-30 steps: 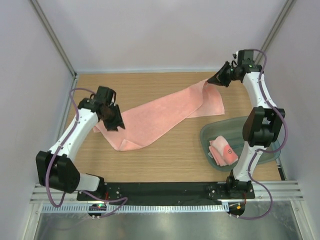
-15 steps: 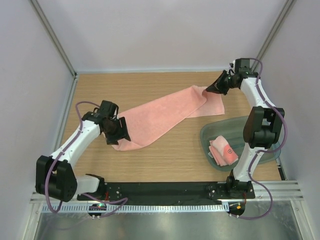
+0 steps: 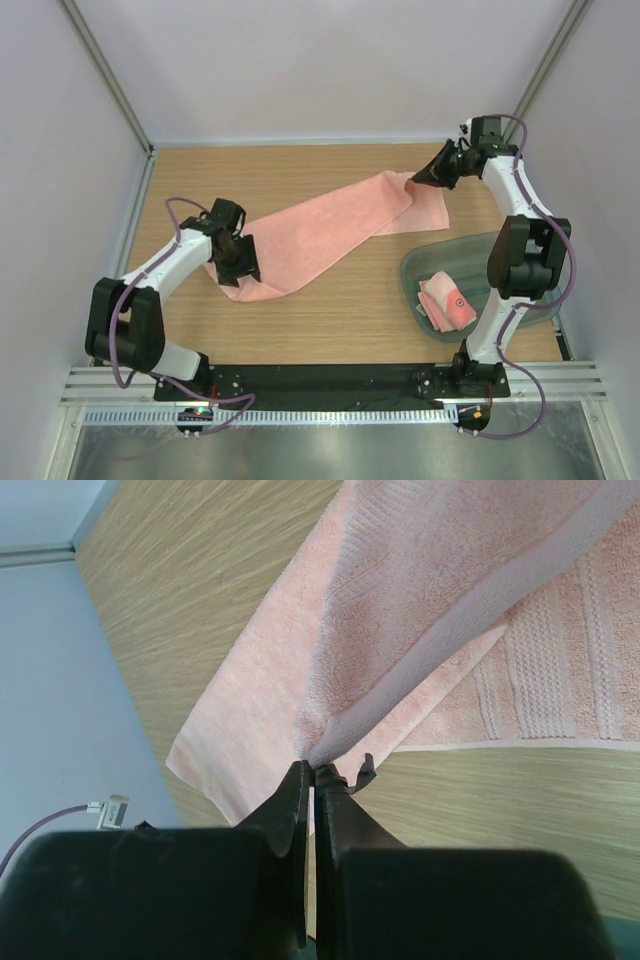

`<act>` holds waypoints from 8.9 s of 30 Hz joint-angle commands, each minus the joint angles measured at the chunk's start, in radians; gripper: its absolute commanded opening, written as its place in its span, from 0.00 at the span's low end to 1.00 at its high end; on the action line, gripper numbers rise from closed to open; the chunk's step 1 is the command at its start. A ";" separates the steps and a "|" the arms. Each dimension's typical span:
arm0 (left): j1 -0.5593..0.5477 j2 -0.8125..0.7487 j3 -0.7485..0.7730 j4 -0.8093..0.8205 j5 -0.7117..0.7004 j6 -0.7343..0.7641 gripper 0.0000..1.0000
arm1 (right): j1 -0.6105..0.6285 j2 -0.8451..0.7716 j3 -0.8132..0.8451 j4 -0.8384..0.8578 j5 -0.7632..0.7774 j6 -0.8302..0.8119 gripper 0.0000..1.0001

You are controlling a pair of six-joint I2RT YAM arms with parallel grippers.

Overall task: Roll the towels
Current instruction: Flatten the towel

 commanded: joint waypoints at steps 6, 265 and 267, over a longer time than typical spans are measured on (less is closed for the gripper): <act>-0.014 0.081 0.055 0.048 -0.020 -0.001 0.54 | 0.004 -0.057 -0.021 0.035 -0.018 -0.015 0.01; 0.445 0.443 0.284 -0.087 -0.429 -0.125 0.60 | 0.587 -0.416 -0.529 -0.079 0.347 -0.149 0.75; 0.444 0.440 0.281 -0.078 -0.444 -0.144 0.54 | 0.590 -0.426 -0.541 -0.085 0.344 -0.153 0.75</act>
